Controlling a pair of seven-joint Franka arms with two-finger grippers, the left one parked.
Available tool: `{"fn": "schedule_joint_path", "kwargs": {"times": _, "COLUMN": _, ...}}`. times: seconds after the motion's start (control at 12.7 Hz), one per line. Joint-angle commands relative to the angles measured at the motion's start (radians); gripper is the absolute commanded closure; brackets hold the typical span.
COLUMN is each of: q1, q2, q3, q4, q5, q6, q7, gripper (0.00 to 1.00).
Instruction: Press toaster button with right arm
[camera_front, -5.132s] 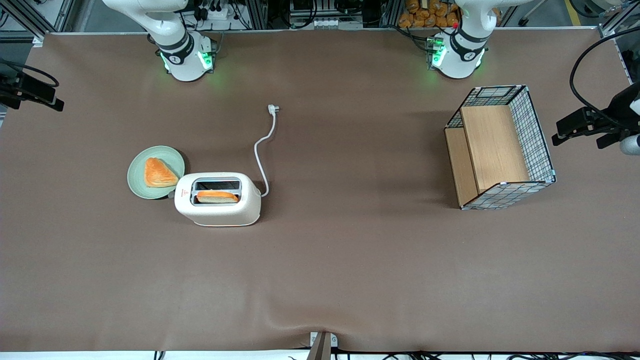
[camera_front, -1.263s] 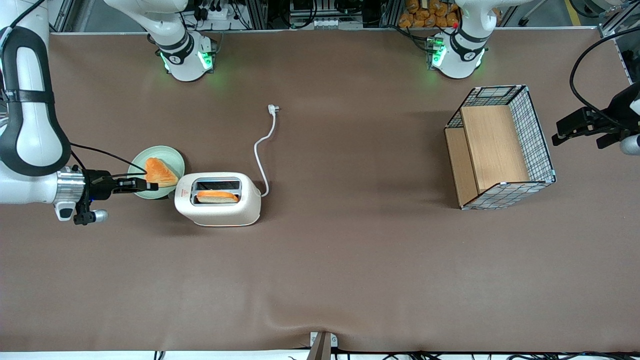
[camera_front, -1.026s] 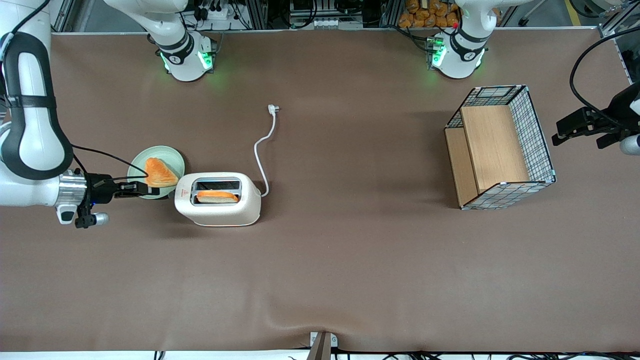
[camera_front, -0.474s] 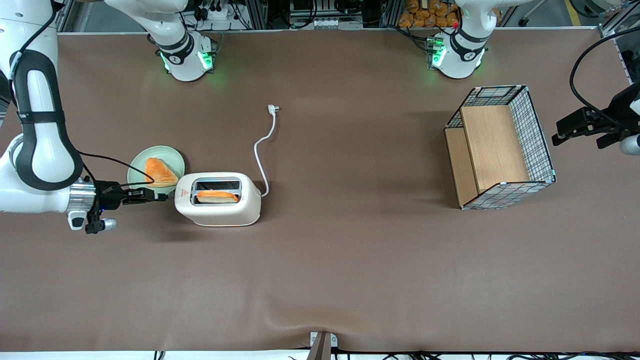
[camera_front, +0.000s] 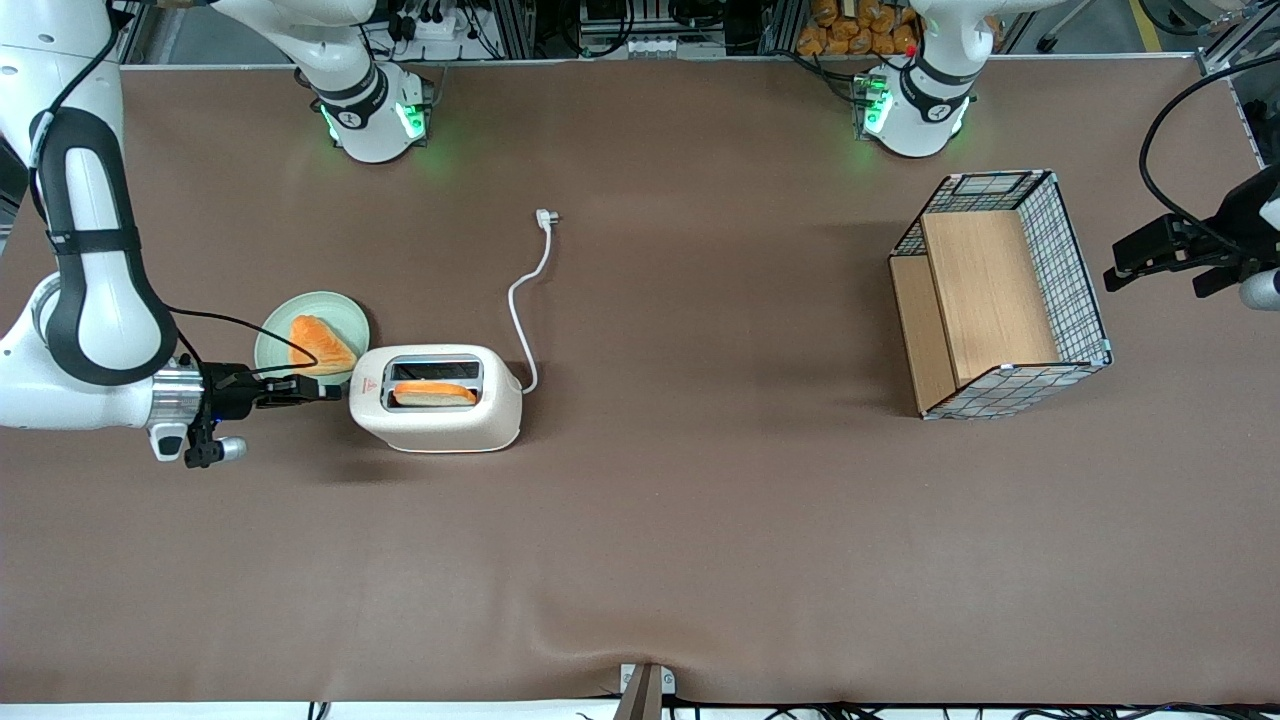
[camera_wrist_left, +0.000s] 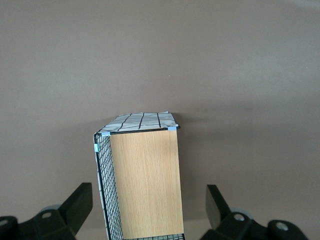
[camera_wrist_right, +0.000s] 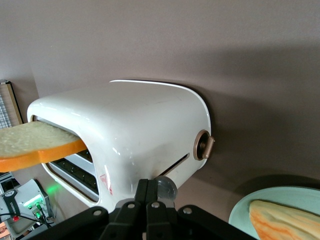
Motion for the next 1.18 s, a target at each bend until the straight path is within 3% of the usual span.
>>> {"fn": "schedule_joint_path", "kwargs": {"times": 0.0, "q1": -0.004, "q2": 0.010, "q3": 0.002, "q4": 0.004, "q5": 0.029, "q6": -0.019, "q7": -0.023, "gripper": 1.00}}
{"fn": "schedule_joint_path", "kwargs": {"times": 0.63, "q1": -0.010, "q2": 0.033, "q3": 0.002, "q4": -0.016, "q5": 0.029, "q6": -0.014, "q7": -0.044, "gripper": 1.00}}
{"fn": "schedule_joint_path", "kwargs": {"times": 1.11, "q1": -0.030, "q2": 0.060, "q3": 0.002, "q4": -0.031, "q5": 0.120, "q6": -0.021, "q7": -0.062, "gripper": 1.00}}
